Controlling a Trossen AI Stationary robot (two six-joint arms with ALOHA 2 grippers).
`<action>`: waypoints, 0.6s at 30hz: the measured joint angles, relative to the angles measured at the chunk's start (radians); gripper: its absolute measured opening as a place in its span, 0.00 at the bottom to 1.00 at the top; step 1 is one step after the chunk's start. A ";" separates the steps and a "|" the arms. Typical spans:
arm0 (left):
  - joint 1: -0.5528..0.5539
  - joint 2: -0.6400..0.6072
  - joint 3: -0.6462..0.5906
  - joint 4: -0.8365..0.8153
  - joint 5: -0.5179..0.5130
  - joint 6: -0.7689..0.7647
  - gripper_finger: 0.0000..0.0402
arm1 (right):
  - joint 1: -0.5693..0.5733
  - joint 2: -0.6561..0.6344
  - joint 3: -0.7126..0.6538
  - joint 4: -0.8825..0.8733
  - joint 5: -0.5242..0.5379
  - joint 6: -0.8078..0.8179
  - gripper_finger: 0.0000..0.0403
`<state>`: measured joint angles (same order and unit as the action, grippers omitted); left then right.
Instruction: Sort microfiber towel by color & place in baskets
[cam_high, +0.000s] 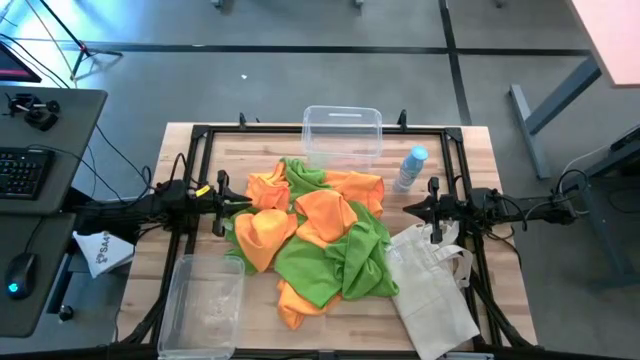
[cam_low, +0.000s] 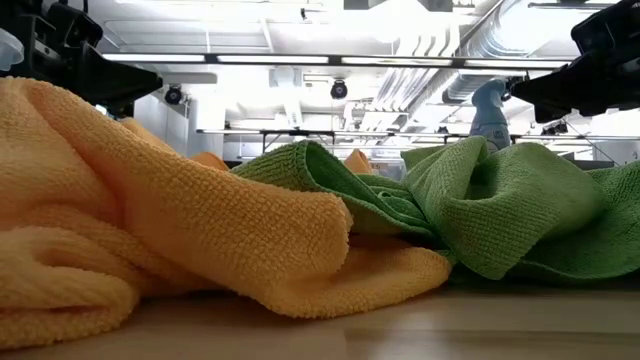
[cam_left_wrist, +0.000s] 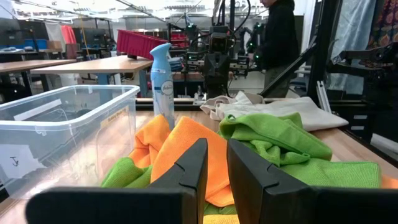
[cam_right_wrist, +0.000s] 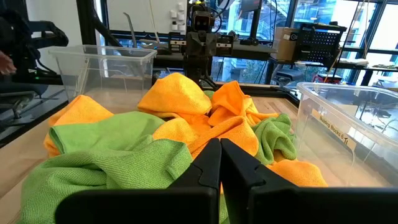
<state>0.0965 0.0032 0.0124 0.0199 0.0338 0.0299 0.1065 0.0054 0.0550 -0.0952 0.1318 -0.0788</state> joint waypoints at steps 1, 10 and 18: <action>0.000 0.000 0.000 0.000 0.000 0.000 0.12 | 0.000 0.000 0.000 0.000 0.000 0.000 0.00; 0.000 0.000 0.000 0.000 0.000 -0.188 0.12 | 0.000 0.000 0.000 0.000 0.000 0.000 0.00; 0.000 0.000 0.000 0.018 -0.049 -0.387 0.12 | 0.000 0.000 0.000 0.000 0.000 0.000 0.00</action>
<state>0.0963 0.0036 0.0124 0.0376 -0.0156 -0.3570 0.1063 0.0054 0.0548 -0.0955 0.1318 -0.0791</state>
